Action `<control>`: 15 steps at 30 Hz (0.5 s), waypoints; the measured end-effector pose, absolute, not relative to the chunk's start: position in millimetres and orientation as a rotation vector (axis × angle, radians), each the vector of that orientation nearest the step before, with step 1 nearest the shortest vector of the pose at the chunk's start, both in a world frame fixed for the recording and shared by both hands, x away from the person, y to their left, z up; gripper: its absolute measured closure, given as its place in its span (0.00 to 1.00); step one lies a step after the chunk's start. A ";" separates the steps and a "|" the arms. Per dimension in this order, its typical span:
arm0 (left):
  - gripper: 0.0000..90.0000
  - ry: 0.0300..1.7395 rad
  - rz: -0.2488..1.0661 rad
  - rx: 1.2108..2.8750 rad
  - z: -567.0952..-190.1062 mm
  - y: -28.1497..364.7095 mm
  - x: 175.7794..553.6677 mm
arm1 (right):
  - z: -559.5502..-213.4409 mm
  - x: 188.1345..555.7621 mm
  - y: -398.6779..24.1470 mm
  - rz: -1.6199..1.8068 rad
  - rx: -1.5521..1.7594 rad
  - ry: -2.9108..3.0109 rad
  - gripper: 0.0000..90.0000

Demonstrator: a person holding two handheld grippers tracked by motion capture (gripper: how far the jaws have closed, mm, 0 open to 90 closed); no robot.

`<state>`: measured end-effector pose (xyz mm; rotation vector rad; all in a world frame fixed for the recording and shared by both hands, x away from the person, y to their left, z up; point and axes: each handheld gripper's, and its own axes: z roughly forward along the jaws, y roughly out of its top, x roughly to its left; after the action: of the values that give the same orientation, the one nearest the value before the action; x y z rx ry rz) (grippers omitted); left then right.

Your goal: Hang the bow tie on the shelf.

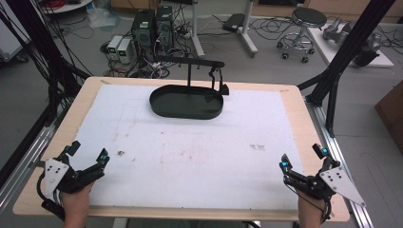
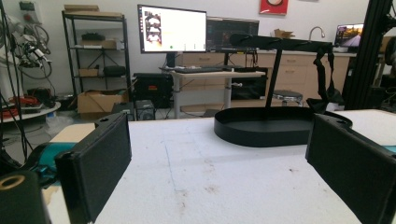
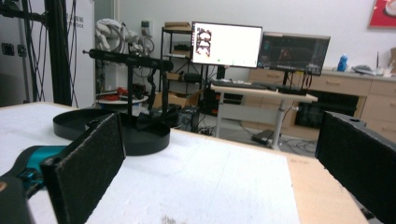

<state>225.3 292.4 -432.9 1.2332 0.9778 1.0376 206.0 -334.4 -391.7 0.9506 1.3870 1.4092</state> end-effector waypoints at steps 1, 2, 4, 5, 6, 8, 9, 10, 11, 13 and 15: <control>0.08 0.978 1.039 1.235 -432.9 292.4 225.5 | -394.5 205.9 -335.3 1.412 0.955 1.392 0.01; 0.08 0.978 1.037 1.233 -432.9 292.0 225.9 | -396.1 205.9 -335.5 1.413 0.958 1.396 0.01; 0.08 0.977 1.035 1.238 -433.2 291.3 227.1 | -399.4 205.6 -335.0 1.410 0.967 1.409 0.01; 0.08 0.976 1.033 1.240 -433.3 291.0 227.7 | -401.0 205.7 -334.6 1.407 0.959 1.417 0.01; 0.08 0.976 1.034 1.242 -433.3 290.6 228.4 | -402.7 206.2 -333.6 1.410 0.949 1.421 0.01; 0.08 0.970 1.034 1.248 -433.2 290.1 229.3 | -404.2 206.3 -332.4 1.414 0.947 1.423 0.01; 0.08 0.969 1.034 1.248 -433.1 290.0 229.3 | -404.8 206.7 -332.3 1.415 0.945 1.423 0.01; 0.08 0.968 1.035 1.249 -433.1 290.2 229.2 | -405.8 207.2 -331.9 1.419 0.948 1.425 0.01; 0.08 0.968 1.035 1.249 -432.9 290.5 229.1 | -406.7 207.3 -331.6 1.422 0.952 1.425 0.01; 0.08 0.970 1.032 1.246 -432.3 291.6 228.5 | -408.8 207.6 -330.9 1.427 0.957 1.430 0.01; 0.08 0.976 1.030 1.243 -431.1 292.8 228.2 | -410.4 208.2 -330.9 1.432 0.957 1.440 0.01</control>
<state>228.2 292.8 -431.1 1.2430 0.9757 1.0304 208.2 -330.9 -410.4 0.9572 1.4400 1.4316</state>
